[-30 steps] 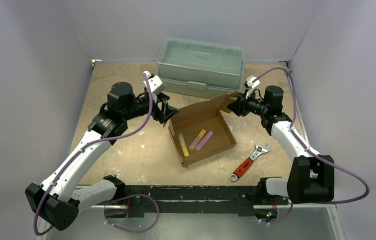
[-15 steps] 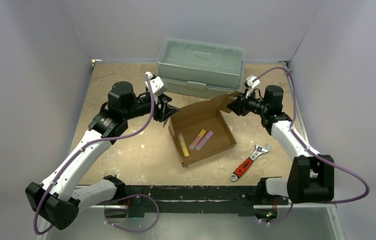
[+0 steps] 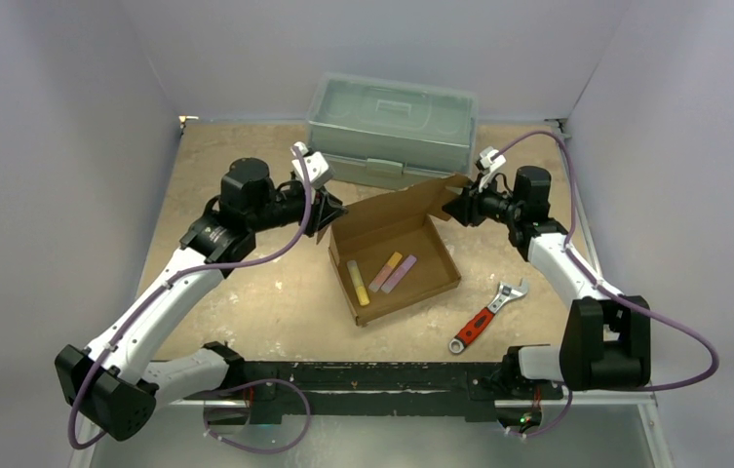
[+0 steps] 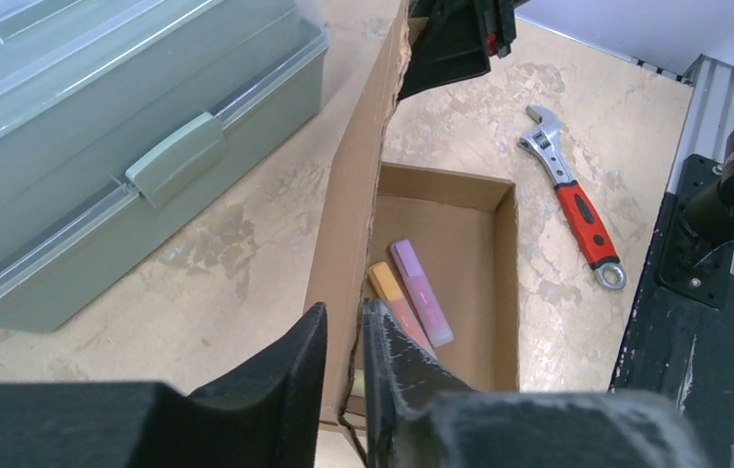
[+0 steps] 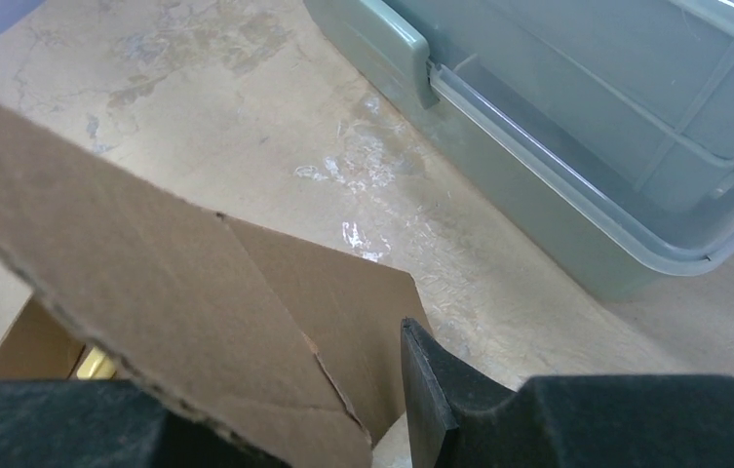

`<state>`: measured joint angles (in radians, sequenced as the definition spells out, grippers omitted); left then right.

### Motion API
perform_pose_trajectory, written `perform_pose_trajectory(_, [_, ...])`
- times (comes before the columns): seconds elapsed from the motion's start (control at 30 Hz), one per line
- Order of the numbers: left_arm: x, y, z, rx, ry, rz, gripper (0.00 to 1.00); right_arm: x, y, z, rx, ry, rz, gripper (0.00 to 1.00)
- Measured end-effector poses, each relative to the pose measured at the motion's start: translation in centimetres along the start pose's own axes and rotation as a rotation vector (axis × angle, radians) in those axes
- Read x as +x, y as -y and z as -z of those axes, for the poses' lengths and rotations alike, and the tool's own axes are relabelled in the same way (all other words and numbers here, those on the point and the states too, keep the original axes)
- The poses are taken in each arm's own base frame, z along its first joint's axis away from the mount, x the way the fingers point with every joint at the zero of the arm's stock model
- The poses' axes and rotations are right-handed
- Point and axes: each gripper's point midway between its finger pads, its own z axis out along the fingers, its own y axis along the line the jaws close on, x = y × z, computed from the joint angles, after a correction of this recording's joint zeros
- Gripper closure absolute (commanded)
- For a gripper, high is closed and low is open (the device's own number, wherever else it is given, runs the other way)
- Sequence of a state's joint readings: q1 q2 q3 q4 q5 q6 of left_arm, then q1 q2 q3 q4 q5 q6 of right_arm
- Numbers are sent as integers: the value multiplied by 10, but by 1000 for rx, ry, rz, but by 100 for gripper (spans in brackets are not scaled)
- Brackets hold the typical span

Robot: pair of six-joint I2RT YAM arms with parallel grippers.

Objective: Fold the paper box

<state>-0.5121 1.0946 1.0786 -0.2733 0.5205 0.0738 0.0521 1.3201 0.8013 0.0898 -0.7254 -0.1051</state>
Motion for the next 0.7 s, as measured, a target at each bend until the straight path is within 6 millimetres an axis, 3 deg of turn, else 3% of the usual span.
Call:
perform_pose_trajectory(0.07, [3, -2, -2, -4, -9, 5, 94, -1, 0, 0, 0, 1, 1, 66])
perform_pose_trajectory(0.17, [5, -4, -2, -16, -18, 7, 99, -1, 0, 0, -2, 1, 1, 62])
perform_pose_trajectory(0.53, [0, -12, 5, -83, -4, -6, 100, -1, -2, 1, -22, 7, -2, 58])
perform_pose_trajectory(0.7, [1, -13, 7, -94, -2, -9, 100, 3, 2, -7, -47, 11, -4, 53])
